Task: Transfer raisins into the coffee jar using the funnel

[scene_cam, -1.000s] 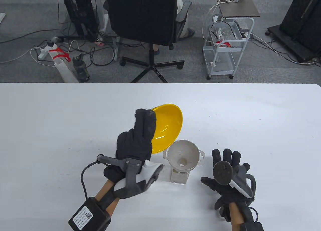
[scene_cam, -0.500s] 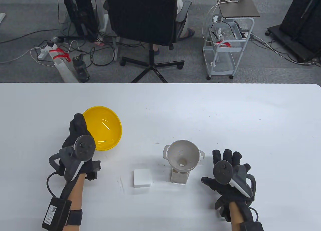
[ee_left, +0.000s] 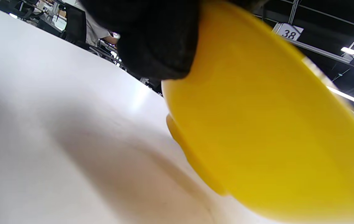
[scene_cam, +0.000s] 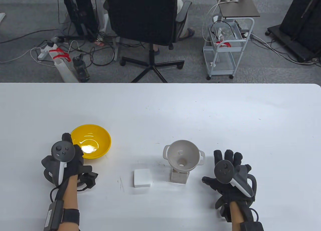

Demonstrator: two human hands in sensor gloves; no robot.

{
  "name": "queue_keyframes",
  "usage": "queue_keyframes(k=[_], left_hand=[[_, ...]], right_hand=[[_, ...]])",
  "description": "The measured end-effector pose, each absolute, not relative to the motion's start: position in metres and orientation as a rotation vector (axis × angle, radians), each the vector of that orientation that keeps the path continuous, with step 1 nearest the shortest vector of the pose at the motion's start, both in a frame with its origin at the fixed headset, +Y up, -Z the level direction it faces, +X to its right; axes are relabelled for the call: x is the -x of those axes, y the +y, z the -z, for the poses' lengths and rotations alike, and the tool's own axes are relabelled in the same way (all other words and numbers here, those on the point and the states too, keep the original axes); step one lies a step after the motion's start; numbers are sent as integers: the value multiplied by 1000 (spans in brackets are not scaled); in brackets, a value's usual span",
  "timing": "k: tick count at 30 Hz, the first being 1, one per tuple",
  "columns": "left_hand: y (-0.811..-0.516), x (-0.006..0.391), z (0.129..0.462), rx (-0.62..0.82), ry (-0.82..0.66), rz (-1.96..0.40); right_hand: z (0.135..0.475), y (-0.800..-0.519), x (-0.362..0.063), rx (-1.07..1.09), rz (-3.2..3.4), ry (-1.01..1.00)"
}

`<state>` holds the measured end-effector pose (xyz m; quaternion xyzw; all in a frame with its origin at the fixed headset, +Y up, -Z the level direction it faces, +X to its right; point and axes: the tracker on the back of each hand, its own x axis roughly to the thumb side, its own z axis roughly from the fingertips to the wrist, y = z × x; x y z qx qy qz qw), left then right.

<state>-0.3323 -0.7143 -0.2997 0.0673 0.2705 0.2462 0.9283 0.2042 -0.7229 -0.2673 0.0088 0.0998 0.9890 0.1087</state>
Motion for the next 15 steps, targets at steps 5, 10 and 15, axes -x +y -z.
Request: queue_keyframes(k=[5, 10, 15], left_hand=[[-729, 339, 298, -103, 580, -477], [-738, 344, 296, -59, 601, -495], [-741, 348, 294, -10, 595, -473]], right_hand=[[267, -723, -204, -29, -2911, 290], [267, -723, -204, -24, -2913, 296], [267, -724, -204, -25, -2915, 295]])
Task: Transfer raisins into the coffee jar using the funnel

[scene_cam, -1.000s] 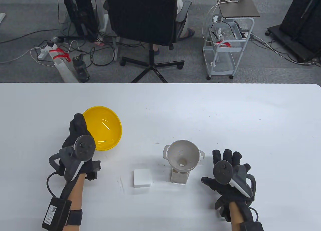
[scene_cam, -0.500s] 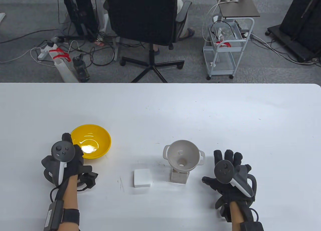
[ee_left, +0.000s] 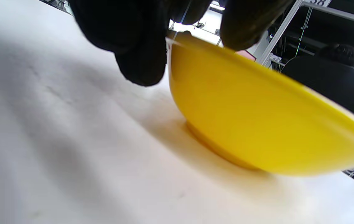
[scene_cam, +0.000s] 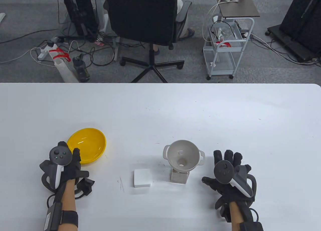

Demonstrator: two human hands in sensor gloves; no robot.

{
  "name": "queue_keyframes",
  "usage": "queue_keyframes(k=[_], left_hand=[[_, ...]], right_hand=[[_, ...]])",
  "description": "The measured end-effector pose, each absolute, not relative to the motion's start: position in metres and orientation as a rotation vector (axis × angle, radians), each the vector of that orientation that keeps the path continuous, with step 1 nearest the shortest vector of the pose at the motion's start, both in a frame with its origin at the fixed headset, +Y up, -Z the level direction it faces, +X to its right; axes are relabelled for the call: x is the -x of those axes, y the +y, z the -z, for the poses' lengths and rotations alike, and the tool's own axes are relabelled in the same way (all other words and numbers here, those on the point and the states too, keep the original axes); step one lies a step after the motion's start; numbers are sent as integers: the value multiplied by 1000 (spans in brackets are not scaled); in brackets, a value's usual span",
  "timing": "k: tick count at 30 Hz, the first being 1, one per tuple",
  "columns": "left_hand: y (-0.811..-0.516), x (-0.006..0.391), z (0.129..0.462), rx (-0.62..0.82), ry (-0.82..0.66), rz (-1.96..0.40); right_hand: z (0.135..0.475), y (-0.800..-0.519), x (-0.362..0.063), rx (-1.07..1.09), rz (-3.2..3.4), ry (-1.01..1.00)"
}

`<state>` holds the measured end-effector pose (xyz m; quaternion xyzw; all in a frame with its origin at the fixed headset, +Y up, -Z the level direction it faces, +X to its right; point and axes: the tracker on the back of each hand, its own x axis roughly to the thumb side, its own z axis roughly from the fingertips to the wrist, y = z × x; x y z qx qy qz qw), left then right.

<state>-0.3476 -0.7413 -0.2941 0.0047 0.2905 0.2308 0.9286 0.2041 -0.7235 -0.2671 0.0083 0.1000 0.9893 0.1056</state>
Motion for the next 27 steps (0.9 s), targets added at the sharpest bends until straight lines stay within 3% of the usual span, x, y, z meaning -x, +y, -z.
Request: queue_keyframes(k=[7, 13, 17, 21, 27], left_hand=[[-732, 342, 290, 55, 573, -326], [-686, 320, 287, -58, 424, -170], [-649, 285, 282, -144, 227, -164], [-617, 224, 269, -223, -83, -229], [-605, 140, 244, -170, -455, -288]], right_hand=[[267, -724, -204, -31, -2914, 295], [267, -724, -203, -43, -2915, 288], [267, -725, -202, -44, -2915, 281], [266, -725, -202, -41, -2917, 281], [266, -725, -203, -42, -2916, 279]])
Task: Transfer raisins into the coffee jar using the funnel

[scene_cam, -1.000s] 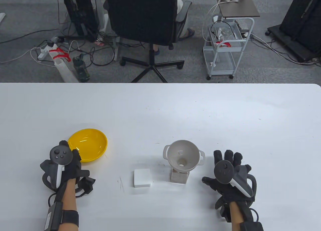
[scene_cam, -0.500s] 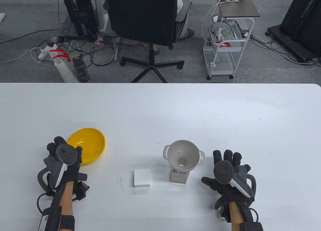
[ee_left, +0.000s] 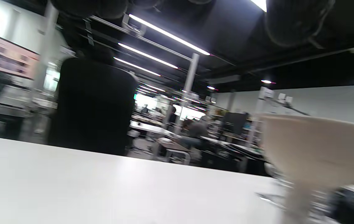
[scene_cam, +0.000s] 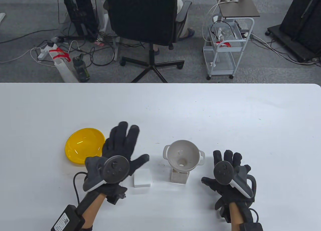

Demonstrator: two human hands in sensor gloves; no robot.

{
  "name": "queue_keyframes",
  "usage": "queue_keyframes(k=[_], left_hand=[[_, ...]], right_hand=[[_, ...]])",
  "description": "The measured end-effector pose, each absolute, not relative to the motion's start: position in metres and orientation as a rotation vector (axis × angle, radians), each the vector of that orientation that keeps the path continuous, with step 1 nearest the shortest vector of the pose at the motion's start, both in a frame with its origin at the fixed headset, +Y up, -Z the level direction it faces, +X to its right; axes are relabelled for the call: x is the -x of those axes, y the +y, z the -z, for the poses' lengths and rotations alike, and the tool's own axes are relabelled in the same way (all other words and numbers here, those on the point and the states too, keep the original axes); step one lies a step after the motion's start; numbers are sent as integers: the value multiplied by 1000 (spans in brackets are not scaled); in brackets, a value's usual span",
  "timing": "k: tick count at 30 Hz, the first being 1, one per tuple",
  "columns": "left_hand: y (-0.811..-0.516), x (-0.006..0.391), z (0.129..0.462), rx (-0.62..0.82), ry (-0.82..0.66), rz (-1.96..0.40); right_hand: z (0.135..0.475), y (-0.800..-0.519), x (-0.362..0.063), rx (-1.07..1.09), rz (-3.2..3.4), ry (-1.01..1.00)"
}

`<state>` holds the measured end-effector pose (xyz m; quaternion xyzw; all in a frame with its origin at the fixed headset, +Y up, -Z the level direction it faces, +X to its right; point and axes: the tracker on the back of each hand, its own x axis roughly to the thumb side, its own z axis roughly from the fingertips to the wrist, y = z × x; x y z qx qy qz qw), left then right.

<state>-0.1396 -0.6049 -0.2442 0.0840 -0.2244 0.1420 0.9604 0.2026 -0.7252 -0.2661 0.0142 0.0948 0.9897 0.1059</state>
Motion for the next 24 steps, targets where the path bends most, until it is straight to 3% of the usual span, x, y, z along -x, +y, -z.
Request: queue_keyframes(k=[8, 24], left_hand=[[-622, 78, 236, -72, -595, -191], [-636, 67, 242, -120, -593, -203]], right_hand=[[266, -725, -203, -47, -2909, 274], [267, -725, -204, -43, -2906, 280]])
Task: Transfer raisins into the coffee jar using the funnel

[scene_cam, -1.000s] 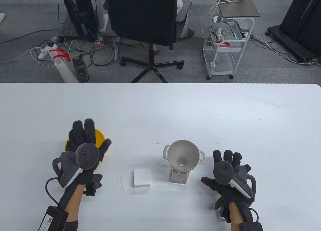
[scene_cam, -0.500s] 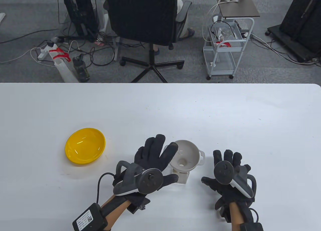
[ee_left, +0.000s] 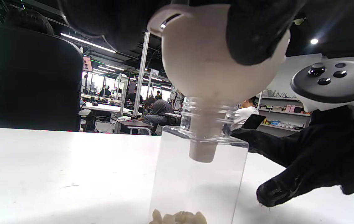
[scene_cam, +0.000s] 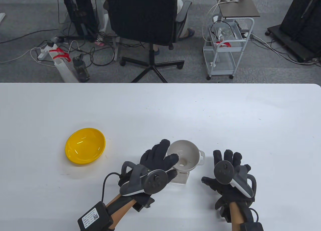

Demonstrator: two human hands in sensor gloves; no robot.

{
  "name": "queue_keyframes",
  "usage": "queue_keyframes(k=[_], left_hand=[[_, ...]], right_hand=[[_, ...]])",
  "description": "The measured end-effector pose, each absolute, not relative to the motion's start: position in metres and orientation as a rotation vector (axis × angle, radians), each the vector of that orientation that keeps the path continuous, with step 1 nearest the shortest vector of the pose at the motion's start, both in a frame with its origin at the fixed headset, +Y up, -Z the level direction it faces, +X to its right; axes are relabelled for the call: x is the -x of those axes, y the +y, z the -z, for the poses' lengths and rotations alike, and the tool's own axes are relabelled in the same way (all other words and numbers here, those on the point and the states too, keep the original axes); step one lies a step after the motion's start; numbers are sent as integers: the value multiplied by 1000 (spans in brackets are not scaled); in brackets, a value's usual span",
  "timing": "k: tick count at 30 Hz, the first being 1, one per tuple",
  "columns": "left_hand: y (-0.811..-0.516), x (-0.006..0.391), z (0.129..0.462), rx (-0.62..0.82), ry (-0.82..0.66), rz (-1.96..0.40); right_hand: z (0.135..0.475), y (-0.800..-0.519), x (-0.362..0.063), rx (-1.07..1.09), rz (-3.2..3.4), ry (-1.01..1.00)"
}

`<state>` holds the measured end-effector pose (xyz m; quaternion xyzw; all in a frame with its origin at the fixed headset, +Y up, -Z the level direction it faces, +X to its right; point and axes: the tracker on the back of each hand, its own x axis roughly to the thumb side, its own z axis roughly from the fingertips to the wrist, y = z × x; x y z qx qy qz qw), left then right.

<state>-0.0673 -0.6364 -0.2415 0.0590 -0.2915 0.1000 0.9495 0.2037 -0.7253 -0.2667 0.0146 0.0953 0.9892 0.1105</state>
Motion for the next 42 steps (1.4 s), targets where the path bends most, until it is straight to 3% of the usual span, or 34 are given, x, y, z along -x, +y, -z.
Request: queue_keyframes(k=[9, 21, 26, 32, 42], left_hand=[[-633, 67, 239, -175, -619, -296], [-590, 103, 224, -319, -595, -421], [-582, 143, 227, -382, -484, -346], [-592, 195, 234, -400, -337, -174], [-627, 281, 256, -256, -26, -66]], right_hand=[[267, -725, -204, -44, -2906, 278], [267, -725, -204, -45, -2907, 276], [267, -726, -204, -44, -2909, 278], [266, -726, -204, -33, -2912, 289], [266, -726, -204, -31, -2918, 290]])
